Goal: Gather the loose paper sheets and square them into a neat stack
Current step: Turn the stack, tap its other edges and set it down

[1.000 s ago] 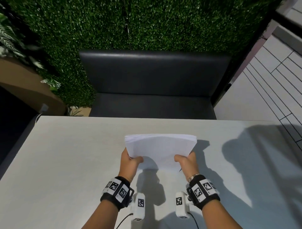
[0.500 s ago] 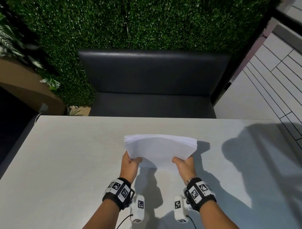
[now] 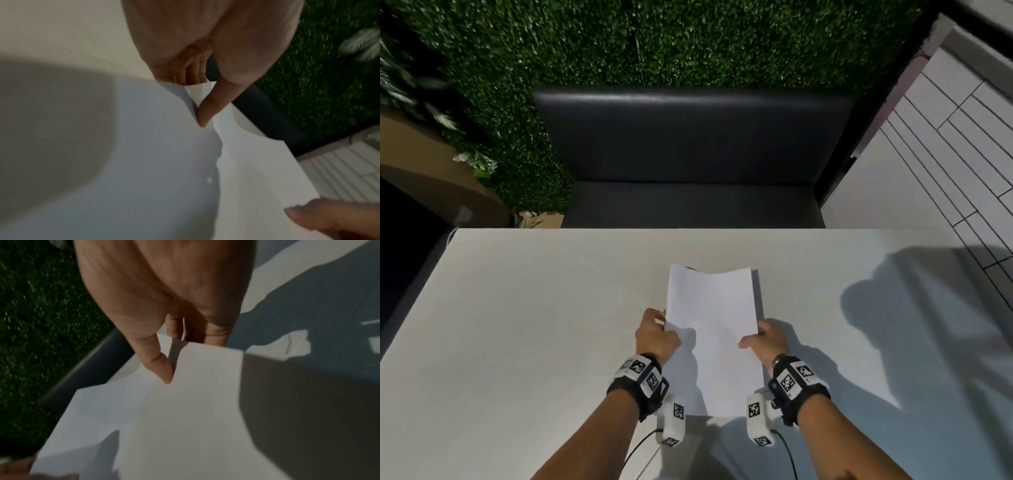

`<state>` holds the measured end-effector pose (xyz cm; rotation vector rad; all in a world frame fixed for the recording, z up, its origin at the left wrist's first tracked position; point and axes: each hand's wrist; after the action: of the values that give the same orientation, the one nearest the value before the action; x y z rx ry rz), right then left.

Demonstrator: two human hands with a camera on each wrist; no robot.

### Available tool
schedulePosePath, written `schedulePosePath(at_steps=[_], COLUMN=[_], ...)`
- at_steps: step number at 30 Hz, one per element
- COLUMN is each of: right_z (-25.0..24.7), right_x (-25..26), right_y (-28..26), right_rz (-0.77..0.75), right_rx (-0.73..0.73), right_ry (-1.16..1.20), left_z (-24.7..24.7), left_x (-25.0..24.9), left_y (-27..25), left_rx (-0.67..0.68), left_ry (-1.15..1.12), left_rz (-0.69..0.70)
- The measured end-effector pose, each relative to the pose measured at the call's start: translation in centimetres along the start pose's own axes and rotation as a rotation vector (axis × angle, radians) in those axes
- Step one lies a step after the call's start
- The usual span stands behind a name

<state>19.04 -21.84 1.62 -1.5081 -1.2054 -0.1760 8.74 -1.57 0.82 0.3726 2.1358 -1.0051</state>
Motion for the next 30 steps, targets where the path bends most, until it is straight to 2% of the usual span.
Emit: schedulePosePath(at_steps=[5,9,13,16,18,21,24,30], right_z=[1.3,1.1,0.2,0.6,1.2,1.9,2.9,3.2], right_x=[-2.3,-3.0,-4.5,-6.6,-7.9,-9.2,-9.3,-8.5], right_y=[0.6,-0.6,-3.9,-6.0,-7.0,-7.8,-8.3,-7.2], right_rz=[0.027,-0.066,-0.173,-0.214,-0.225,-0.238,-0.252,-0.27], right_rx=[-0.066,-0.131,-0.056,0.074,0.076,0.055,0.017,-0.093], right_ry=[-0.129,-0.169,-0.264,-0.455,-0.594,-0.721,-0.802,-0.793], left_z=[2.0,1.5,-0.1,-0.3,0.0,0.5,1.1,2.2], left_x=[2.8,4.3,5.0,5.7,6.4,7.7,8.4,7.6], left_y=[-0.6,-0.4,-2.1,-4.6,-6.4,-7.9,-8.4,-7.7], left_rx=[-0.002,-0.05,0.057,0.219,0.283,0.289,0.233,0.14], left_ry=[0.119,0.308,0.393,0.633,0.817,0.939,0.956,0.82], left_rz=[0.068,0.208,0.23,0.208,0.211,0.258,0.304,0.327])
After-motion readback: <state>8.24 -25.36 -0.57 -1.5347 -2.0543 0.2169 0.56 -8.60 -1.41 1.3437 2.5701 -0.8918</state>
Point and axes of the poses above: each hand's wrist, its own y-axis towards the middle knuckle, its own z-axis out of the palm, x = y × z, and after that the axes turned 1 degree about y, right-handed
